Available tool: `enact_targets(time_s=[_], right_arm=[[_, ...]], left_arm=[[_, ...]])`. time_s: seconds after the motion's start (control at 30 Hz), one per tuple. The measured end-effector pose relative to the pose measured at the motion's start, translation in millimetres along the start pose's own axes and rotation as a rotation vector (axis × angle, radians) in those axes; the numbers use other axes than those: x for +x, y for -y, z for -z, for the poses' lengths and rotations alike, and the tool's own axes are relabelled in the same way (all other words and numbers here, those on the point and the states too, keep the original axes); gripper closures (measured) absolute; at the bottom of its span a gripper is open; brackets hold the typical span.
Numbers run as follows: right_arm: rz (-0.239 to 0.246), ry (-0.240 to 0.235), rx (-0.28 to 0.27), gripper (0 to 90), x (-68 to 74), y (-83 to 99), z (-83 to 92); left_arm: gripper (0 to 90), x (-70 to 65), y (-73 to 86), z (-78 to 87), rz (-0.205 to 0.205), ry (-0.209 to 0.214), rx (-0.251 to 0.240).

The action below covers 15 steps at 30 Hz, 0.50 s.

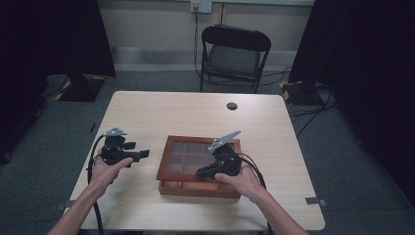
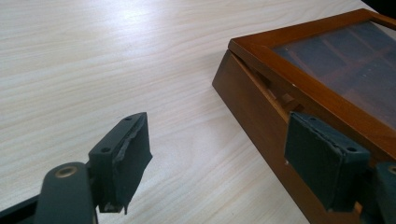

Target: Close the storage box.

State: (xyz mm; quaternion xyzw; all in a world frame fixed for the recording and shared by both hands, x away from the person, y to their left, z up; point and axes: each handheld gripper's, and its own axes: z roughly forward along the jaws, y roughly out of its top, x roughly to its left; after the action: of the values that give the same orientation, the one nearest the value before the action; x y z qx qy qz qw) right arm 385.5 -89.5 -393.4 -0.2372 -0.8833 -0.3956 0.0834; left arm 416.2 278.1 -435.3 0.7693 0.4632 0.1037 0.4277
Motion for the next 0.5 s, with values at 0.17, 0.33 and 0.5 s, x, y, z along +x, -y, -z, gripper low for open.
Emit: enact_targets(time_s=[0.17,0.33,0.5], right_arm=[[-0.008,-0.008,0.036,81.6,-2.1,4.5,-7.9],[-0.004,-0.006,0.062,81.6,-3.4,6.4,-12.6],[-0.01,-0.014,0.077,81.8,-4.6,8.7,-16.8]], left_arm=[[22.1,0.3,0.0,-0.8,-0.01,0.004,0.006],[22.1,0.1,0.0,-0.7,-0.014,0.005,0.008],[22.1,0.2,0.1,-1.3,-0.015,0.002,0.014]])
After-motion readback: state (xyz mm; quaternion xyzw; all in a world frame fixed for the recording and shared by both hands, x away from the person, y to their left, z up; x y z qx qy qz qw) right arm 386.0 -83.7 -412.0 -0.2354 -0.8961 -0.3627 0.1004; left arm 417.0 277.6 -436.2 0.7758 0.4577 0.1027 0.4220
